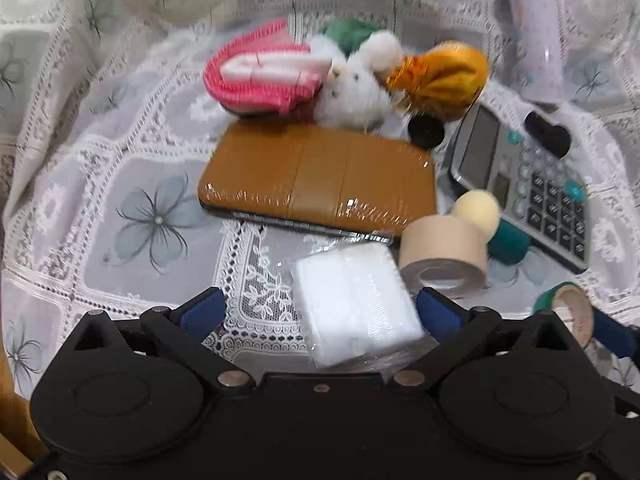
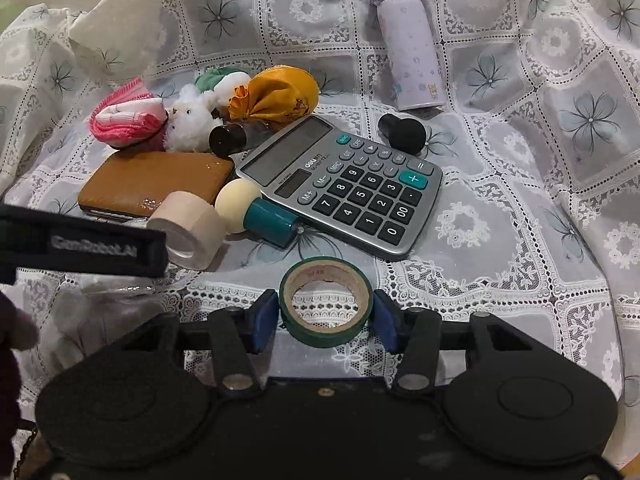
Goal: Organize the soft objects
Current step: 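Grasp the white plastic-wrapped packet with the left tool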
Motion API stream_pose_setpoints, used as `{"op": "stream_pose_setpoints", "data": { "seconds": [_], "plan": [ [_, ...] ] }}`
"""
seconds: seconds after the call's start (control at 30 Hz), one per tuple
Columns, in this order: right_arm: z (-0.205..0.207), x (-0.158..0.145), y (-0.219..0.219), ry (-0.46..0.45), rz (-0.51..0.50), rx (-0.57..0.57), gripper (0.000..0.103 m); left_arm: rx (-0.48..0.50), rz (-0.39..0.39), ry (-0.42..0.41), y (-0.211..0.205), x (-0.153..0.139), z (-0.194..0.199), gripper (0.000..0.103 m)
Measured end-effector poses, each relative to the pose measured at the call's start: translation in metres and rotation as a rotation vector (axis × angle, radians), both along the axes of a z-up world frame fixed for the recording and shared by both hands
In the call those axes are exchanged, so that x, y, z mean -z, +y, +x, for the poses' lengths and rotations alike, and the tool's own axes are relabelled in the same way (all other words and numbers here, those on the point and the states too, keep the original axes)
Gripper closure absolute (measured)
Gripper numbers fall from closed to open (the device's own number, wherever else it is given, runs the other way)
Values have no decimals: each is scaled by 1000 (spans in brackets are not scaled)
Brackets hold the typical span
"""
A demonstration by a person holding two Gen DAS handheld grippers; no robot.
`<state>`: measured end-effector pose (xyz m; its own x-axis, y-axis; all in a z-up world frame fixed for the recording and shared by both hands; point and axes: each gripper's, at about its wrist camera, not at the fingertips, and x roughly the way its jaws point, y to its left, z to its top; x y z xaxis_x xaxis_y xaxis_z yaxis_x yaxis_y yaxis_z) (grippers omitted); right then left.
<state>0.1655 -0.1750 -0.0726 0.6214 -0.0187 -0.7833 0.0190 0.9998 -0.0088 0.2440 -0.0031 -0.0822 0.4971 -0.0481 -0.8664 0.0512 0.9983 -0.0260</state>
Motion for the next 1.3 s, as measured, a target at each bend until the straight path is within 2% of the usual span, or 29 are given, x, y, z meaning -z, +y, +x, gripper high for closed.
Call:
{"op": "stream_pose_setpoints", "data": {
  "seconds": [0.13, 0.37, 0.4, 0.53, 0.63, 0.7, 0.73, 0.77, 0.8, 0.9, 1.07, 1.3],
  "plan": [
    [3, 2, -1, 3, -5, 8, 43, -4, 0, 8, -1, 5, 2, 4],
    [5, 4, -5, 9, 20, 15, 40, -8, -2, 8, -1, 8, 3, 2],
    [5, 4, -5, 11, 29, 12, 37, -8, -2, 4, -2, 8, 2, 2],
    [7, 4, -5, 16, 38, 8, 35, 3, -5, 8, -1, 7, 3, 3],
    [7, 3, -6, 19, 45, 4, 37, -20, -42, 9, 5, 4, 3, 8],
    [6, 1, -7, 19, 49, 9, 45, -33, -52, -3, 7, 0, 0, 19],
    [6, 0, -8, 19, 55, 10, 52, -32, -47, -12, 7, -2, -1, 30],
    [5, -2, -9, 20, 63, 10, 55, -26, -45, -23, 8, -5, -3, 45],
    [5, -3, -9, 21, 68, 13, 55, -20, -50, -25, 7, -7, -4, 49],
    [3, -8, -11, 23, 84, 27, 55, -17, -83, -25, 10, -12, -7, 51],
    [-10, -27, -13, -33, 72, 32, 55, -2, -83, -73, 7, -28, -24, 51],
    [-37, -51, -16, -74, 101, 33, 55, 11, -104, -94, 10, -50, -65, 51]
  ]
}}
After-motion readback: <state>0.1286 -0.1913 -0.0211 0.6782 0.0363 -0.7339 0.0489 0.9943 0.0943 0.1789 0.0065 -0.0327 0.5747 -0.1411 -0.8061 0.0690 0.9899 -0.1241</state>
